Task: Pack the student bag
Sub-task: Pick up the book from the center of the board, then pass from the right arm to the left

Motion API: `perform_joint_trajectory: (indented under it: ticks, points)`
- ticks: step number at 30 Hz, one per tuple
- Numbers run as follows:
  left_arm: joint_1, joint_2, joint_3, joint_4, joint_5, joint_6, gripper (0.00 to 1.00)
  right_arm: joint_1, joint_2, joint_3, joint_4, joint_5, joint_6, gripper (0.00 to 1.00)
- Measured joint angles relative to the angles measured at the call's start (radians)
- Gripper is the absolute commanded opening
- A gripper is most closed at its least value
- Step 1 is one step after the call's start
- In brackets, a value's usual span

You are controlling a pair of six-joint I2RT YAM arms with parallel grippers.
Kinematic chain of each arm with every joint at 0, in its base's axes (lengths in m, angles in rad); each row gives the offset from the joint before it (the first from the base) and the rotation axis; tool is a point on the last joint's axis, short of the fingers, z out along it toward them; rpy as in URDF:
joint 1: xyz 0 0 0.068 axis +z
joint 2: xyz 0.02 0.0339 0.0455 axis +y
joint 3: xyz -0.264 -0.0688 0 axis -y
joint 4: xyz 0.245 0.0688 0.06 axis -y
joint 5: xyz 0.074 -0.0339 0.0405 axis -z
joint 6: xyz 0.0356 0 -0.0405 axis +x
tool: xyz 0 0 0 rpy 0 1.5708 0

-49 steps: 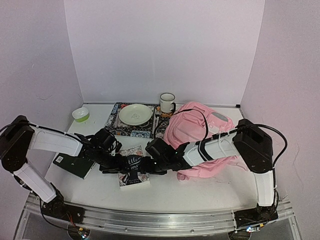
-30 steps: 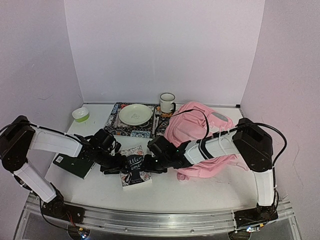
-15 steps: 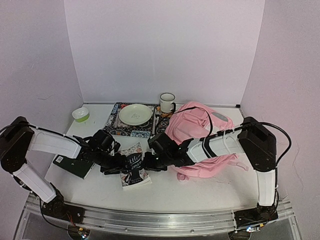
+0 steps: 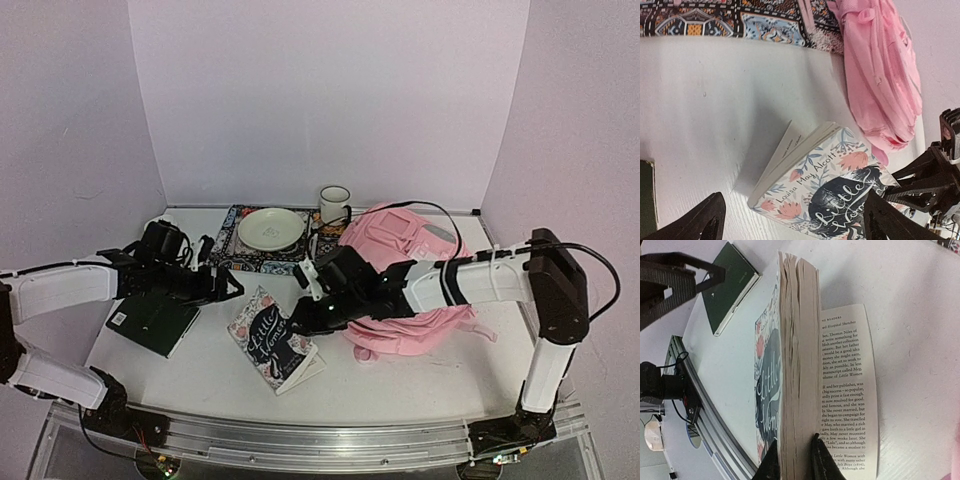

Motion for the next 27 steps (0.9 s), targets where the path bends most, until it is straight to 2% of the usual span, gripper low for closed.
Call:
perform_joint_trajectory:
  ticks: [5,12,18,27]
  points:
    - [0.062,-0.017,0.061,-0.041,0.088,0.076,0.99,-0.049,-0.095,-0.001,-0.064,-0.044,-0.092,0.0]
    - [0.118,0.007,0.063,-0.082,0.276,0.094,0.99,-0.113,-0.202,-0.019,-0.089,-0.079,-0.197,0.0]
    - [0.123,0.054,0.062,-0.068,0.444,0.091,0.99,-0.114,-0.224,-0.03,-0.104,-0.135,-0.26,0.0]
    - [0.123,0.11,0.047,-0.017,0.584,0.089,0.99,-0.114,-0.247,-0.048,-0.117,-0.209,-0.315,0.0]
